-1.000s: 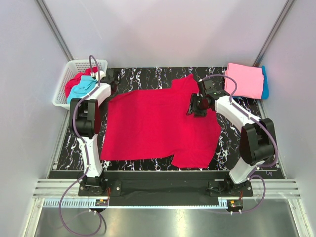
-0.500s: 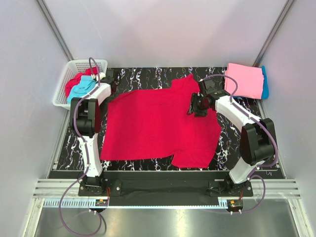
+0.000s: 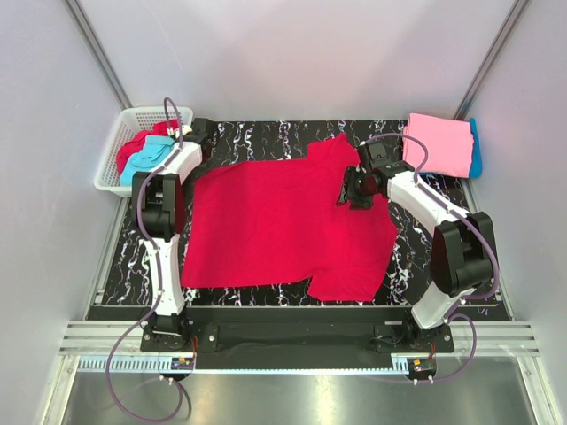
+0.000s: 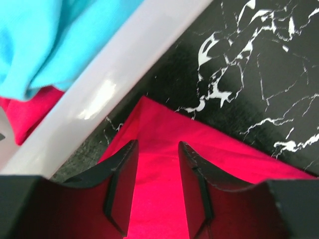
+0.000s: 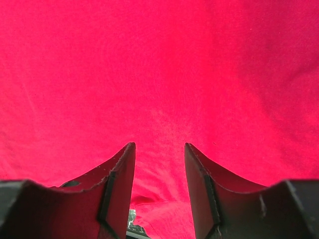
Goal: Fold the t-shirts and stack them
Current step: Fold the tshirt
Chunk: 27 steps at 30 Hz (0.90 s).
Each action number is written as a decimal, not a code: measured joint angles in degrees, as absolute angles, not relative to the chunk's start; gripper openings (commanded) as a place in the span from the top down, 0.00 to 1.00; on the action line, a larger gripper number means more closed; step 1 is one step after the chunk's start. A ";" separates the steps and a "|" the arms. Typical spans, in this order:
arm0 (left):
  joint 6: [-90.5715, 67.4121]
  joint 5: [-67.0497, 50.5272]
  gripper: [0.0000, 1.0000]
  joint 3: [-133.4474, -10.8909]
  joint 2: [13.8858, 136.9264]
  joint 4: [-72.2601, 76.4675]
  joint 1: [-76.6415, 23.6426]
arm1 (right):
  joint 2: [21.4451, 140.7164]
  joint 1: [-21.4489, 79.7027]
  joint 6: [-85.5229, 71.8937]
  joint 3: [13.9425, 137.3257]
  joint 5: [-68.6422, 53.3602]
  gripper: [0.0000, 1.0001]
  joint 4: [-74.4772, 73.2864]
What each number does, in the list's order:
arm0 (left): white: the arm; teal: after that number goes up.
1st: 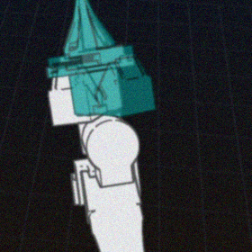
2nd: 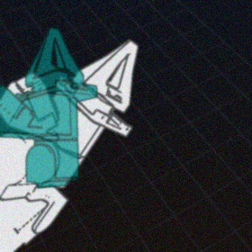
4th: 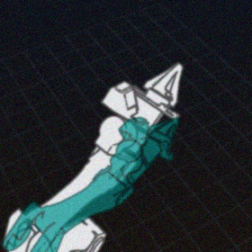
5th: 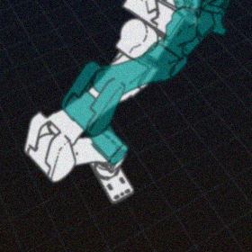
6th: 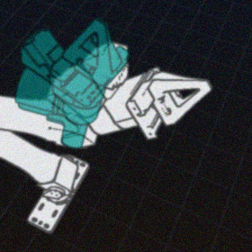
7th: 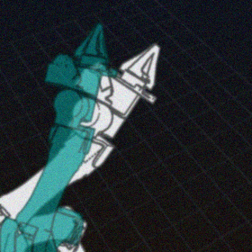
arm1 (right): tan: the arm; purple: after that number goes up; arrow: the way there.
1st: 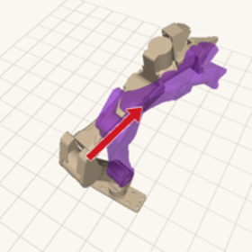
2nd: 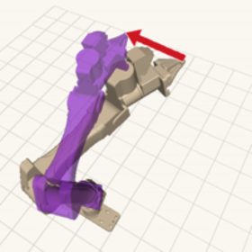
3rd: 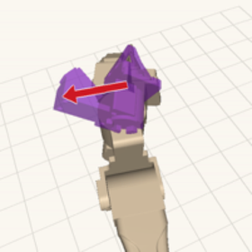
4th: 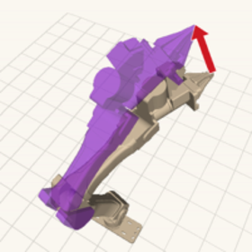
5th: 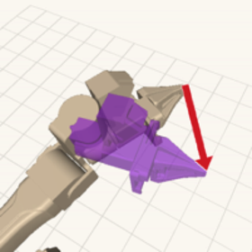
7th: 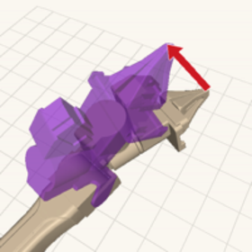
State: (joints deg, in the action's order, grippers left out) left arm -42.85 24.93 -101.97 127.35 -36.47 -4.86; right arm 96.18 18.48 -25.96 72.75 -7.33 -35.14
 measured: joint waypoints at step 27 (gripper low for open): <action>-41.85 28.40 0.60 -110.13 132.22 -46.78 -5.63 | 95.46 17.21 -26.17 72.75 -8.71 0.49 -35.09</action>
State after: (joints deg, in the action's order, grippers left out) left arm -41.85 28.40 -110.13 132.22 -46.78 -5.63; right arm 95.46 17.21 -26.17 72.75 -8.71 -35.09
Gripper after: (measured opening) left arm 0.439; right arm 0.510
